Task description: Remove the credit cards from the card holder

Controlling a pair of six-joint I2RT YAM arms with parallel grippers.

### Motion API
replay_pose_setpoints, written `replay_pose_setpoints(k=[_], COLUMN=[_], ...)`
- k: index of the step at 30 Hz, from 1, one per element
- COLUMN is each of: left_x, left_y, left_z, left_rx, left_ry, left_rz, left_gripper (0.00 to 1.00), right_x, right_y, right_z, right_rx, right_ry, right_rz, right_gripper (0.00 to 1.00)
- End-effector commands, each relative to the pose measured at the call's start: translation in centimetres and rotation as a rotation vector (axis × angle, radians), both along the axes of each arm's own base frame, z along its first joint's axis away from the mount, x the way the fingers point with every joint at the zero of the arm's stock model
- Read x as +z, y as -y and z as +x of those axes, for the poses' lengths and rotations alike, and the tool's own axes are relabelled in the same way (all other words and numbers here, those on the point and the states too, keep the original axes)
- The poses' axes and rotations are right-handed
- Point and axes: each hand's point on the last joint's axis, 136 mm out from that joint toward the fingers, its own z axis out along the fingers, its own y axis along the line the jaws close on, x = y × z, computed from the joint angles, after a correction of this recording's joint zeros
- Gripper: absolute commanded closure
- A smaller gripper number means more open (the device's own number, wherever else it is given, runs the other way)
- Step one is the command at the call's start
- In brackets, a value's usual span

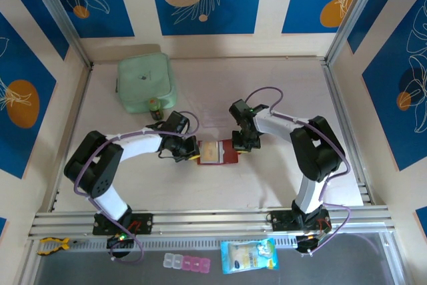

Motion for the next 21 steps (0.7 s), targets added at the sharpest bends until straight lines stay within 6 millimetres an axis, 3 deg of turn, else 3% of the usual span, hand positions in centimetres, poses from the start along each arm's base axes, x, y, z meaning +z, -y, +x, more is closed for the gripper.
replay_pose_setpoints(k=[1, 4, 8, 13, 18, 21], left_x=[-0.7, -1.1, -1.4, -1.8, -1.8, -1.5], left_y=[-0.5, -0.7, -1.0, -1.4, -1.4, -1.4], left_z=[-0.4, -0.6, -0.7, -1.0, -1.1, -1.0], left_rx=[-0.004, -0.005, -0.011, -0.012, -0.012, -0.010], left_ry=[-0.018, -0.025, -0.034, -0.044, -0.045, -0.039], left_rz=[0.043, 0.054, 0.074, 0.090, 0.086, 0.080], left_gripper=[0.95, 0.95, 0.95, 0.96, 0.96, 0.96], right_x=[-1.1, -1.1, -0.5, 1.3, 3.3, 4.9], right_y=[0.4, 0.9, 1.7, 2.6, 3.3, 3.4], right_z=[-0.7, -0.8, -0.8, -0.7, -0.8, -0.7], right_rx=[-0.006, -0.014, -0.029, -0.044, -0.067, -0.068], right_ry=[-0.021, -0.012, 0.002, 0.041, 0.060, 0.078], right_rz=[-0.035, -0.052, -0.083, -0.098, -0.103, -0.113], right_gripper=[1.00, 0.99, 0.91, 0.83, 0.63, 0.60])
